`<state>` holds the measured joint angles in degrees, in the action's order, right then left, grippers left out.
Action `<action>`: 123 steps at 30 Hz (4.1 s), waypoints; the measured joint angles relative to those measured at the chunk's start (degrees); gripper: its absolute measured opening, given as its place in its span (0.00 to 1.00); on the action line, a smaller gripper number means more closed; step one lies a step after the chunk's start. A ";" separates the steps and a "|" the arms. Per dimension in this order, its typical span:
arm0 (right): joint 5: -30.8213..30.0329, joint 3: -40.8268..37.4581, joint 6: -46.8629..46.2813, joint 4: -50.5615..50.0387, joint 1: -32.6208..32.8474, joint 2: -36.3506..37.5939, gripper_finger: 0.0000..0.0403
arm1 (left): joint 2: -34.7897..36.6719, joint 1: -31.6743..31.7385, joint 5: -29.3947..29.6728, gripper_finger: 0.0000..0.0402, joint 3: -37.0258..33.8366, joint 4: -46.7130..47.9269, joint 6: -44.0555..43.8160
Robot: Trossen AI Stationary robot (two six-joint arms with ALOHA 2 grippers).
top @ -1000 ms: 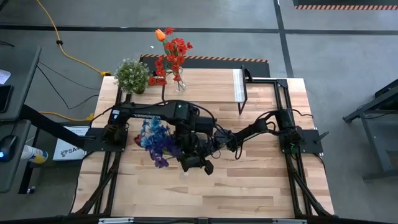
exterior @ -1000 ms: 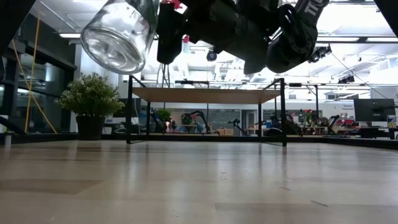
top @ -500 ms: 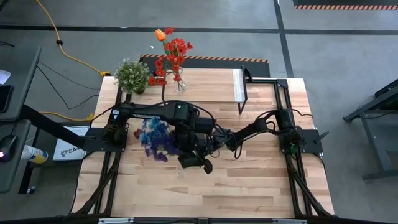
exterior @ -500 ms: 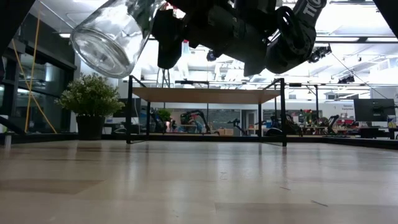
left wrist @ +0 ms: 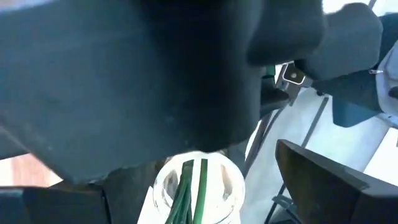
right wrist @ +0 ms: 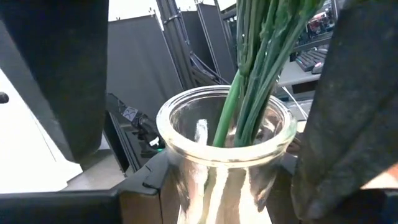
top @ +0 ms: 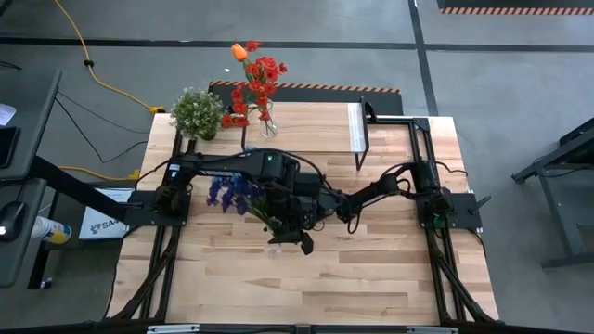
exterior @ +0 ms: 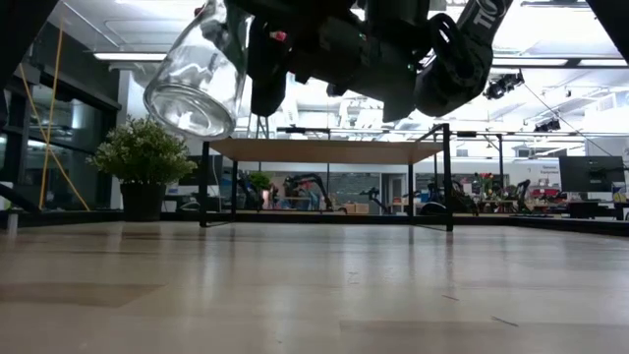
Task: Pick and place flowers into a vace then onto a shelf
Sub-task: Put the right transparent vase on the shelf
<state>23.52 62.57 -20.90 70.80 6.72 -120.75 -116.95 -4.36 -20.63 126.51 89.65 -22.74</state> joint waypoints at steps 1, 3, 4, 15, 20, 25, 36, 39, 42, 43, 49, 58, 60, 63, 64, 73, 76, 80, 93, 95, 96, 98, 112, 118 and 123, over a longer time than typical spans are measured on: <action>0.02 0.00 0.20 -0.35 -0.01 0.00 0.41 | 0.00 0.00 0.23 0.91 -0.04 0.07 0.18; -0.01 0.00 0.36 -0.97 -0.07 0.00 0.41 | 0.00 -0.02 1.21 0.91 -0.04 0.15 0.37; -0.01 0.00 0.35 -1.32 -0.07 0.00 0.41 | 0.00 -0.04 1.61 0.91 -0.06 0.15 0.66; -0.03 0.07 1.52 -4.86 -0.07 0.11 0.41 | -0.04 -0.13 4.84 0.89 -0.13 0.35 3.25; -0.29 0.07 1.88 -6.26 -0.07 0.11 0.41 | -0.04 -0.13 5.17 0.90 -0.15 0.41 4.75; -1.05 0.09 2.50 -8.63 -0.04 0.20 0.41 | -0.04 -0.13 6.92 0.90 -0.19 0.59 5.18; -2.45 0.09 3.66 -10.84 -0.02 0.20 0.41 | -0.04 -0.09 8.20 0.90 -0.19 0.76 5.76; -2.62 0.09 3.94 -11.05 -0.02 0.20 0.41 | -0.04 -0.09 8.52 0.90 -0.03 0.79 5.81; -3.25 0.08 4.14 -11.67 0.00 0.20 0.41 | -0.04 -0.09 8.61 0.90 0.00 0.72 5.87; -3.38 0.07 4.30 -11.89 0.00 0.20 0.41 | -0.04 -0.09 8.72 0.90 0.03 0.71 5.85; -3.58 -0.07 4.70 -12.19 0.02 0.20 0.41 | 0.00 -0.09 8.14 0.90 0.03 -0.29 6.34; -3.71 -0.03 4.68 -14.49 0.04 -0.06 0.41 | 0.08 0.52 10.91 0.90 0.55 -0.96 8.58; -3.63 -0.08 4.91 -16.93 -0.32 -0.36 0.41 | 0.04 0.61 10.82 0.90 0.60 -1.17 8.62; -3.78 -0.11 6.06 -17.87 -1.11 -0.34 0.41 | 0.05 0.50 11.79 0.90 0.53 -1.03 8.46; -3.69 -0.11 6.12 -17.81 -1.28 -0.31 0.41 | 0.09 0.52 12.01 0.90 0.53 -0.90 8.45; -3.51 -0.11 6.86 -18.63 -1.86 -0.26 0.41 | 0.59 0.41 12.06 0.90 0.38 0.13 9.02; -3.40 0.00 7.04 -18.37 -2.50 -0.11 0.41 | 1.36 0.42 12.26 0.90 0.36 0.16 8.60; -2.91 0.14 6.97 -18.09 -3.16 0.07 0.41 | 2.59 0.39 12.70 0.90 0.31 0.26 7.70; -3.91 -0.02 7.30 -19.43 -2.99 0.11 0.41 | 2.79 0.62 18.08 0.90 0.24 -2.13 10.48; -4.24 -0.02 7.48 -20.11 -2.75 0.11 0.41 | 2.75 1.11 18.34 0.90 0.22 -2.38 10.76; -4.37 -0.02 7.46 -20.29 -2.71 0.11 0.41 | 2.75 1.34 18.23 0.90 0.22 -2.52 10.89; -4.37 -0.02 7.47 -20.39 -2.71 0.11 0.41 | 2.75 1.85 18.30 0.90 0.22 -3.01 11.11; -3.73 0.00 7.16 -21.02 -2.31 -1.02 0.41 | 2.66 2.34 20.12 0.90 0.22 -5.64 17.35; -4.16 -0.02 6.91 -21.02 -2.27 -1.09 0.41 | 2.62 2.34 21.10 0.90 0.22 -5.74 22.30; -4.56 -0.02 7.24 -21.61 -2.27 -1.13 0.41 | 2.62 2.38 21.25 0.90 0.22 -5.88 26.59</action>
<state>18.96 62.54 -13.66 49.19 4.45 -121.88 -114.32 -1.98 0.62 126.74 83.77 3.86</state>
